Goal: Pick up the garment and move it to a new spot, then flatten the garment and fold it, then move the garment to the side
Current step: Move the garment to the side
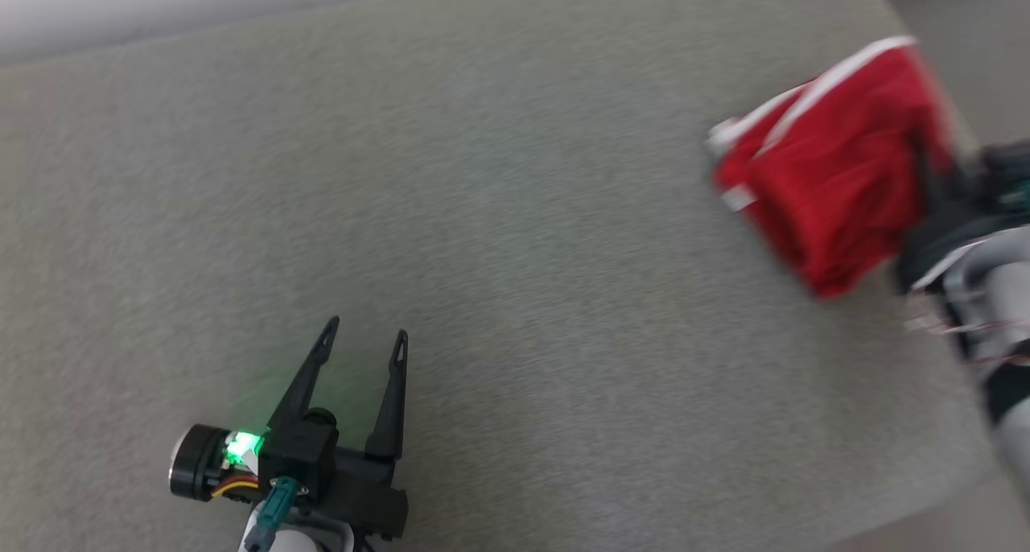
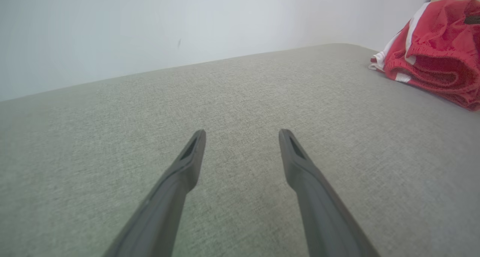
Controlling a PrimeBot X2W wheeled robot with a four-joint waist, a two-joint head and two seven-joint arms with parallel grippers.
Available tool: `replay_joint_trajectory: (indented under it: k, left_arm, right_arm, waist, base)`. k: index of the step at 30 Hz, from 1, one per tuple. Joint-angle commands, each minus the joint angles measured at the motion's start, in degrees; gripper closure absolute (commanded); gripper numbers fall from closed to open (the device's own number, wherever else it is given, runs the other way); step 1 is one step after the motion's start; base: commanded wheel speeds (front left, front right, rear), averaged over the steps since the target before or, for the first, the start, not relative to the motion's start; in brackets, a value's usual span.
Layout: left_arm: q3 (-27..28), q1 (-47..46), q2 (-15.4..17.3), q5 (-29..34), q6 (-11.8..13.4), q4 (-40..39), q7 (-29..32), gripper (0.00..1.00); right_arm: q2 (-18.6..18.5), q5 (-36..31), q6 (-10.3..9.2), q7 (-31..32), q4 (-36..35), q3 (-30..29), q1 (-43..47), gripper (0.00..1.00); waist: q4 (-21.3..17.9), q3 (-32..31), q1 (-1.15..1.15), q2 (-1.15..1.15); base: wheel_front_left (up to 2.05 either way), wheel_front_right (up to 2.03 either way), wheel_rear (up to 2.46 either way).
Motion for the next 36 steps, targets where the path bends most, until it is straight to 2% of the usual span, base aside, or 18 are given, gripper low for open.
replay_joint_trajectory:
  k: [1,6,7,8,9,11,14,17,19,22,26,31,36]
  left_arm:
    - [-0.14,-0.95,0.28,0.39,-0.04,-0.6,-0.18,0.0]
    - [-0.39,-1.01,0.23,0.4,0.27,-1.7,-0.18,0.0]
    - [-0.4,-0.91,0.25,0.41,0.42,-1.77,-0.18,0.0]
    - [-0.4,-0.91,0.25,0.41,0.42,-1.77,-0.18,0.0]
    - [-0.4,-0.92,0.23,0.41,0.5,-1.84,-0.18,0.0]
    - [-0.44,-1.07,0.22,0.46,0.66,-1.84,-0.18,0.0]
    - [-0.41,-1.09,0.27,0.37,0.84,-1.57,-0.17,0.0]
    - [-0.36,-0.79,0.26,0.06,1.15,-1.45,-0.17,0.0]
    - [-0.16,-0.25,0.2,-0.21,1.37,-1.32,-0.17,0.0]
    - [0.21,0.47,0.08,-0.59,1.42,-1.39,-0.17,0.0]
    - [0.93,1.66,-0.1,-0.94,1.76,-1.43,-0.18,0.0]
    - [1.64,3.37,-0.32,-1.69,2.01,-1.14,-0.18,0.0]
    - [2.2,5.35,-0.54,-2.3,2.0,-0.8,-0.18,0.0]
  right_arm:
    - [-2.77,-1.22,-0.14,-0.01,1.66,-3.32,-1.91,1.0]
    - [-7.8,-7.44,-0.14,0.0,5.91,-11.21,-4.13,1.0]
    - [-8.56,-8.69,-0.14,-0.01,6.35,-13.4,-4.64,0.64]
    - [-8.56,-8.69,-0.14,-0.01,6.35,-13.4,-4.64,0.64]
    - [-9.01,-10.29,-0.14,-0.01,6.53,-15.39,-4.85,0.0]
    - [-9.45,-13.46,-0.14,0.0,5.56,-19.68,-4.84,0.0]
    - [-8.22,-18.1,-0.14,0.0,2.47,-26.71,-3.95,0.0]
    - [-4.98,-21.53,-0.14,0.0,-2.92,-32.0,-2.23,0.0]
    - [-2.27,-22.44,-0.14,0.0,-6.97,-32.95,-1.09,0.0]
    - [3.14,-21.76,-0.14,-0.01,-14.16,-31.03,1.32,0.0]
    - [7.33,-17.22,-0.14,0.0,-21.7,-25.71,6.27,0.0]
    - [10.8,-11.32,-0.14,0.0,-28.68,-18.02,14.27,0.0]
    - [13.7,-6.12,-0.14,0.01,-31.25,-13.39,22.18,0.0]
  waist:
    - [7.51,6.27,-0.01,-0.01]
    - [9.98,7.58,-0.01,-0.01]
    - [10.2,7.81,-0.01,-0.01]
    - [10.2,7.81,-0.01,-0.01]
    - [10.33,7.95,-0.01,-0.01]
    - [10.47,8.2,-0.01,-0.01]
    - [10.51,7.94,-0.01,-0.01]
    - [10.39,6.86,-0.01,-0.01]
    - [10.26,5.85,-0.01,-0.01]
    - [10.14,4.06,-0.01,-0.01]
    - [10.34,1.42,-0.01,-0.01]
    - [11.45,-2.23,-0.01,-0.01]
    - [12.68,-5.83,-0.01,-0.01]
  base:
    - [0.0,0.0,0.0]
    - [0.0,0.0,0.0]
    - [0.0,0.0,0.0]
    - [0.0,0.0,0.0]
    - [0.0,0.0,0.0]
    - [0.0,0.0,0.0]
    - [0.0,0.0,0.0]
    - [0.0,0.0,0.0]
    - [0.0,0.0,0.0]
    - [0.0,0.0,0.0]
    - [0.0,0.0,0.0]
    - [0.0,0.0,0.0]
    - [0.0,0.0,0.0]
